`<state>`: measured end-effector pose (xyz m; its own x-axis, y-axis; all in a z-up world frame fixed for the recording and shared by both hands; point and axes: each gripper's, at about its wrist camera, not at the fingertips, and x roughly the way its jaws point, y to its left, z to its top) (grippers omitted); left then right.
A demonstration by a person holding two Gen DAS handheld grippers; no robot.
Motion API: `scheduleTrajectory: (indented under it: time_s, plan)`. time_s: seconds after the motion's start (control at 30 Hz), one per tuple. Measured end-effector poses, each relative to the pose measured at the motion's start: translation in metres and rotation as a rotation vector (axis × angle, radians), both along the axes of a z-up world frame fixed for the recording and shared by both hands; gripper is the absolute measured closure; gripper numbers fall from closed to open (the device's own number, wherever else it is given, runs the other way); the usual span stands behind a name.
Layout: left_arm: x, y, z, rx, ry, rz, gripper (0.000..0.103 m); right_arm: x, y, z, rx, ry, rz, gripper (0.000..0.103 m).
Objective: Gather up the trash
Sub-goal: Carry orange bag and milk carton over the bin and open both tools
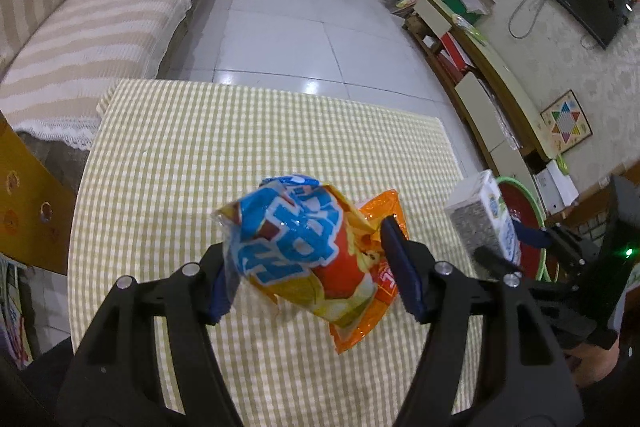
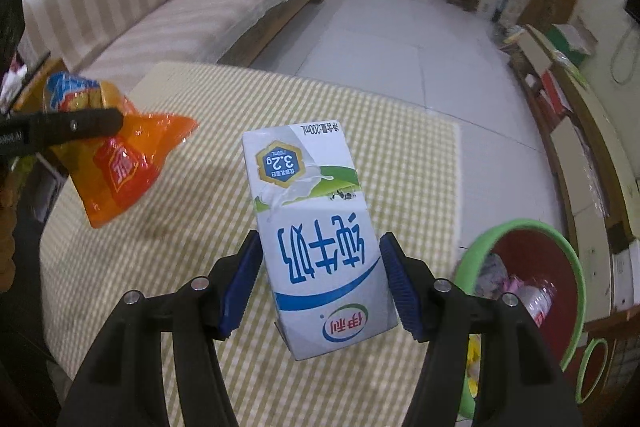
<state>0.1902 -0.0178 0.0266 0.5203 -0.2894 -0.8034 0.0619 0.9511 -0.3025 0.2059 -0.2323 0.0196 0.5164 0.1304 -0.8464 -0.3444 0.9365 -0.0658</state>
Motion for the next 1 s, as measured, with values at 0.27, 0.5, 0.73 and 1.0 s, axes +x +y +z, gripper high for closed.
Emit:
scheduleTrajectory:
  time_s: [0.27, 0.5, 0.73, 1.0]
  plan:
    - [-0.011, -0.042, 0.022, 0.029, -0.036, -0.071, 0.04, -0.02, -0.051, 0.024, 0.047, -0.065, -0.113, 0.044]
    - [-0.012, -0.077, 0.035, 0.036, -0.057, -0.134, 0.04, -0.032, -0.09, 0.042, 0.078, -0.109, -0.194, 0.044]
    - [-0.006, -0.121, 0.044, 0.048, -0.078, -0.211, 0.04, -0.04, -0.133, 0.053, 0.107, -0.142, -0.28, 0.044]
    - [0.001, -0.176, 0.051, 0.033, -0.1, -0.303, 0.04, -0.045, -0.191, 0.061, 0.138, -0.176, -0.386, 0.044]
